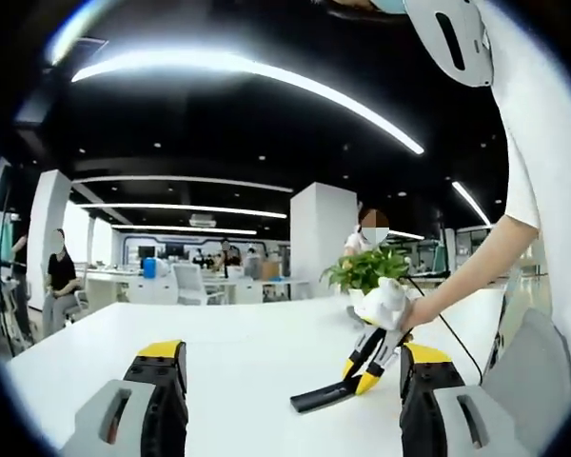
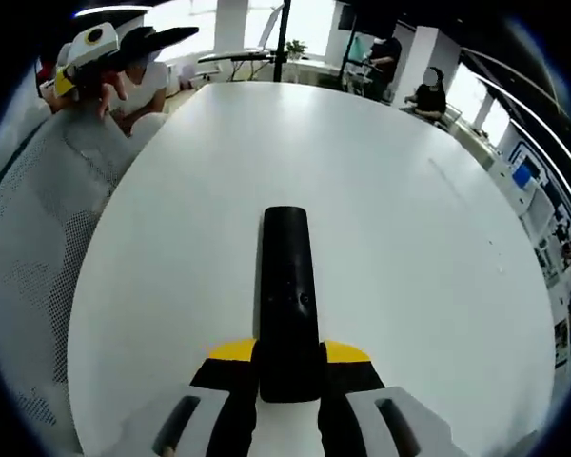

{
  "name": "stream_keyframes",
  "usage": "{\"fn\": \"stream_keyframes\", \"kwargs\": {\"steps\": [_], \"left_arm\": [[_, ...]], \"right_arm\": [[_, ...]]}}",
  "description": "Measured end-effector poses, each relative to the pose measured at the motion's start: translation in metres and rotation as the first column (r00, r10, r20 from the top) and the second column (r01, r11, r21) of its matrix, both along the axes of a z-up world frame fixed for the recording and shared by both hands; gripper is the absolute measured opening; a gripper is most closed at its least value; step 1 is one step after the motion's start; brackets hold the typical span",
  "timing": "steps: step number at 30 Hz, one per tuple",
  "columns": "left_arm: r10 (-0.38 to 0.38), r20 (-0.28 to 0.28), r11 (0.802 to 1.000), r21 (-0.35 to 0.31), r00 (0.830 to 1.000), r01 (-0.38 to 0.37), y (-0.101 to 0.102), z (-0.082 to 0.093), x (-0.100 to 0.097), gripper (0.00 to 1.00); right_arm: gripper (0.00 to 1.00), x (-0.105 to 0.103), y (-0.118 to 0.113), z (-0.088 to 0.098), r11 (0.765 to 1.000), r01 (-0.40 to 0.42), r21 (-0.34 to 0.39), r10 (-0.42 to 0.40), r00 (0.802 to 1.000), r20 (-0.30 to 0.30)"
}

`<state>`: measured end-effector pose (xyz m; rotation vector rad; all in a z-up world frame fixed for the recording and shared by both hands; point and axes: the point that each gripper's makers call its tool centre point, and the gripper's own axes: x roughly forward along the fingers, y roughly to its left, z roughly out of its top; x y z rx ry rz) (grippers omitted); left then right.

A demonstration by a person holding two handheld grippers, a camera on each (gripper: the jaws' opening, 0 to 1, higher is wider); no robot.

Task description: Press the specified remote control buttons in sequence, fully releasing each button before pressing the next.

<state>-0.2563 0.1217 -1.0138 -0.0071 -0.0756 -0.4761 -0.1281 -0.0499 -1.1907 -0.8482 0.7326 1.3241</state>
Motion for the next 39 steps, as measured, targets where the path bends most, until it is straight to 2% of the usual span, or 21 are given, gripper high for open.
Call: {"fn": "stream_keyframes", "kwargs": {"steps": [2,8,13,16,21,22,26,29,31,34,37,39], "left_arm": [[-0.004,-0.019,1.0,0.008,1.0,0.004,-0.001,-0.004,0.0,0.96],[-0.005,-0.002,1.0,0.013,1.0,0.005,-0.001,-0.001,0.0,0.96],[-0.008,-0.011,1.0,0.021,1.0,0.008,-0.002,-0.003,0.0,0.95],[-0.005,-0.003,1.0,0.028,1.0,0.005,-0.002,-0.003,0.0,0.95],[-0.005,-0.01,1.0,0.03,1.0,0.005,-0.002,-0.004,0.0,0.96],[-0.005,-0.011,0.999,0.031,1.0,0.006,-0.002,-0.005,0.001,0.96],[-0.009,-0.026,0.999,0.032,1.0,0.01,-0.003,-0.007,0.0,0.95],[-0.007,-0.026,0.999,0.038,1.0,0.008,-0.003,-0.008,0.001,0.95],[-0.008,-0.018,0.999,0.037,1.0,0.009,-0.004,-0.006,0.001,0.95],[-0.003,-0.022,0.999,0.036,1.0,0.004,-0.003,-0.007,0.001,0.96],[0.001,-0.019,0.999,0.036,1.0,0.0,-0.002,-0.006,0.001,0.96],[0.001,-0.019,0.999,0.033,1.0,-0.001,-0.002,-0.006,0.001,0.96]], "right_arm": [[0.22,0.005,0.0,0.0,1.0,-0.012,-0.005,0.012,1.0,0.007],[0.22,0.019,0.005,-0.001,1.0,-0.019,-0.017,0.019,1.0,0.007],[0.22,0.034,0.007,0.003,0.998,-0.04,-0.04,0.041,0.999,0.032],[0.21,0.041,0.008,0.005,0.995,-0.062,-0.078,0.067,0.996,0.059],[0.22,0.048,0.01,0.005,0.993,-0.066,-0.098,0.071,0.996,0.046],[0.22,0.05,0.009,0.004,0.994,-0.034,-0.1,0.036,0.999,0.018],[0.22,0.054,0.007,0.003,0.996,0.006,-0.093,-0.008,1.0,-0.028],[0.26,0.058,0.007,0.003,0.995,-0.023,-0.098,0.025,1.0,0.013],[0.26,0.055,0.006,0.003,0.995,0.0,-0.096,0.001,1.0,0.007],[0.35,0.053,0.002,0.004,0.996,0.054,-0.071,-0.054,0.999,-0.003],[0.44,0.053,-0.002,0.013,0.987,0.158,0.029,-0.158,0.987,0.005],[0.5,0.049,-0.002,0.022,0.967,0.228,0.113,-0.228,0.974,-0.011]]}}
